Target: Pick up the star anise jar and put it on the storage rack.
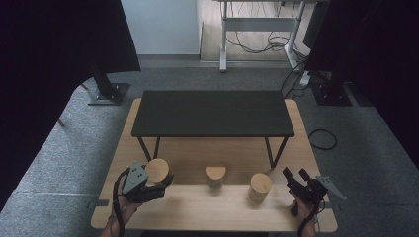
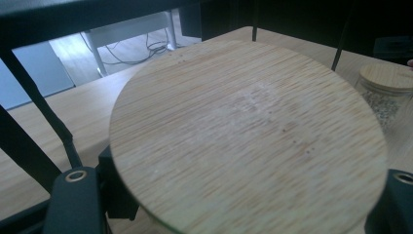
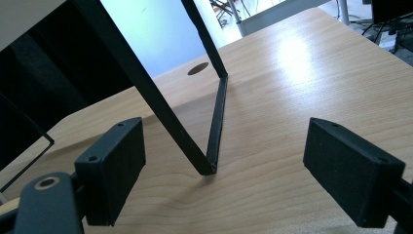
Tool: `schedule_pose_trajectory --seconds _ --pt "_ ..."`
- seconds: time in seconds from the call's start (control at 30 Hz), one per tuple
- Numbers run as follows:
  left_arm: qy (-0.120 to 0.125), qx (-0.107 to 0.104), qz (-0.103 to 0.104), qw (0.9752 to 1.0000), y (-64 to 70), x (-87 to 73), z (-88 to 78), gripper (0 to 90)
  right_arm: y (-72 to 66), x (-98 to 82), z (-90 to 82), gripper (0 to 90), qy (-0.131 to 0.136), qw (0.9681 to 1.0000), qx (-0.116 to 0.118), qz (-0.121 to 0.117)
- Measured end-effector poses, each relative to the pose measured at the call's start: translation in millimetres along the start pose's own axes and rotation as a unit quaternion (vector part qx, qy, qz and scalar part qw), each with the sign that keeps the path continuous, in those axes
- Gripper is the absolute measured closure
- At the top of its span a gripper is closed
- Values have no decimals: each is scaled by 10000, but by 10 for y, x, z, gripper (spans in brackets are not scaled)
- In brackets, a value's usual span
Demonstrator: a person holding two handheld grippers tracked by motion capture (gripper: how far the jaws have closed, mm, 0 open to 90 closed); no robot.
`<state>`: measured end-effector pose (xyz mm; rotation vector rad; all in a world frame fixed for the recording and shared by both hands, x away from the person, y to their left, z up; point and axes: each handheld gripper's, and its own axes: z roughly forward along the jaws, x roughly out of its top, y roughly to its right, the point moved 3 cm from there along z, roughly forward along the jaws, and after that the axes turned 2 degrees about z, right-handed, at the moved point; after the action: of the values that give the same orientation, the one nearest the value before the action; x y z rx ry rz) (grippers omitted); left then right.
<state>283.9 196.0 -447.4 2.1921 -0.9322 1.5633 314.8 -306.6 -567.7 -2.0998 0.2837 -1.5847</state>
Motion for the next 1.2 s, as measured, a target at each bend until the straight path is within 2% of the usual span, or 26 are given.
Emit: schedule_pose_trajectory --seconds 0.5,0.73,1.2 --pt "186 8 -39 9998 -64 166 -109 250 2 0 1 143 14 10000 -76 10" --pt "278 -74 -119 9995 -85 234 -145 250 3 1 1 137 16 9999 -103 28" --pt "335 -80 -7 9994 -73 401 -190 250 6 1 2 136 22 9999 -97 43"
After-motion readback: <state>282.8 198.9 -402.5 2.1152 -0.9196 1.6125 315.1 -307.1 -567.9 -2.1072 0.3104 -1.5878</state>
